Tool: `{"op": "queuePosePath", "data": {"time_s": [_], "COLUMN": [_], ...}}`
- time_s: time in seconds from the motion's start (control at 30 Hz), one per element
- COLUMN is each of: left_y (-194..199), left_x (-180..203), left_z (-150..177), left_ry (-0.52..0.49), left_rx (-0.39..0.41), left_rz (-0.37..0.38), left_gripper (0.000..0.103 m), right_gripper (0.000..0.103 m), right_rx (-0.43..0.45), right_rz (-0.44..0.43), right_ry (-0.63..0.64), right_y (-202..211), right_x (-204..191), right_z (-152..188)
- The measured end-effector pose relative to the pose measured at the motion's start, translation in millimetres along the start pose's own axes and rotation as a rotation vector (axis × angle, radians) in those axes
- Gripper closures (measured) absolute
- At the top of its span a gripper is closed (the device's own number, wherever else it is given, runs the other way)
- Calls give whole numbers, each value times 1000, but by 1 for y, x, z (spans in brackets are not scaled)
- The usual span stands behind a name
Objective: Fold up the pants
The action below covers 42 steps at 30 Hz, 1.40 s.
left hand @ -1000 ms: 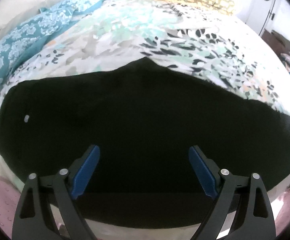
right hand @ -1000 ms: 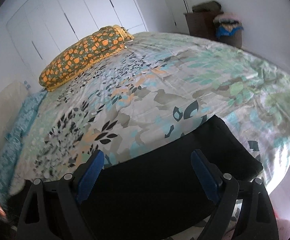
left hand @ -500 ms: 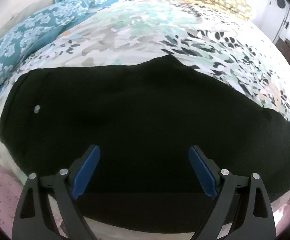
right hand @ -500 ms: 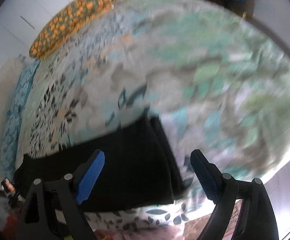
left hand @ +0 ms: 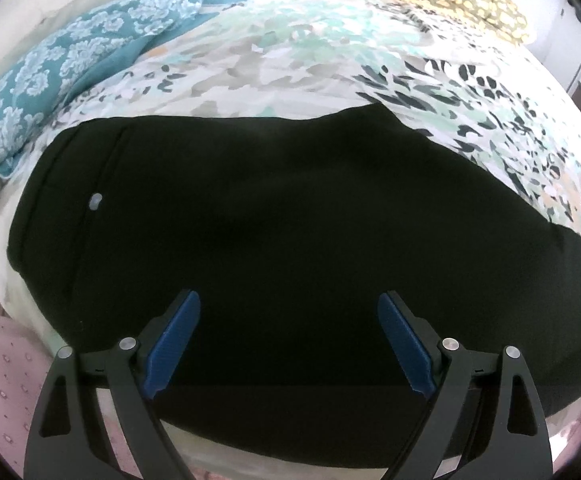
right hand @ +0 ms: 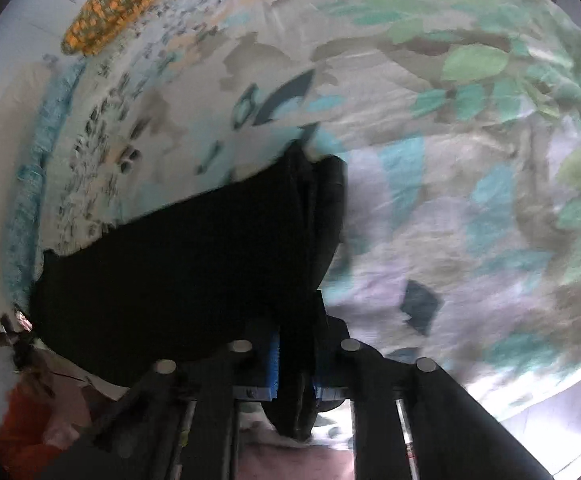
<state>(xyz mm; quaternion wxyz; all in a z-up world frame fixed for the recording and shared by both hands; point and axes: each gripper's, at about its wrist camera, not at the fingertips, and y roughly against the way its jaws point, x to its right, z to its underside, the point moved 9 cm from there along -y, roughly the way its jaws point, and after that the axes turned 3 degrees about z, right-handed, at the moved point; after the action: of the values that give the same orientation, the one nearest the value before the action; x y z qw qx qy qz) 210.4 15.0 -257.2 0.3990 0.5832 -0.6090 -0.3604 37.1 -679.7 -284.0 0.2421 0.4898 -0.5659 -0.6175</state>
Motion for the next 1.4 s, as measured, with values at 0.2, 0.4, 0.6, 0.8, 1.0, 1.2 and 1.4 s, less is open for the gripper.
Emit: {"op": "queuePosePath", "data": {"time_s": [0.2,0.4,0.6,0.8,1.0,1.2,1.4], "left_y": [-1,-5,2,12,16,32,52], "left_x": [-2,0,-6,-27,-48,-38,30], "left_z": [-2,-5,-10,-19,-23,-23,-15], "left_ry": [9,44,63,148,251,227,35], "left_rx": [3,-1,27,55,58,73,59], "left_rz": [10,44,86,133,199,273,444], "left_gripper": [11,11,11,11,11,11,13], "right_gripper": [92,92,92,92,72,29,16], "right_rx": [117,150,40,-73,-87,7,253], "right_rz": [-288,-692,-901,-926,-703,-700,-540], "right_ry": [-87,-102,-59,47,238,202,210], "right_y": [40,57,8,-54,-111,-76,-10], "right_x": [-46,-164,-309,-449,-528,-506,-404], "right_z": [6,35,67,95,131,115,72]}}
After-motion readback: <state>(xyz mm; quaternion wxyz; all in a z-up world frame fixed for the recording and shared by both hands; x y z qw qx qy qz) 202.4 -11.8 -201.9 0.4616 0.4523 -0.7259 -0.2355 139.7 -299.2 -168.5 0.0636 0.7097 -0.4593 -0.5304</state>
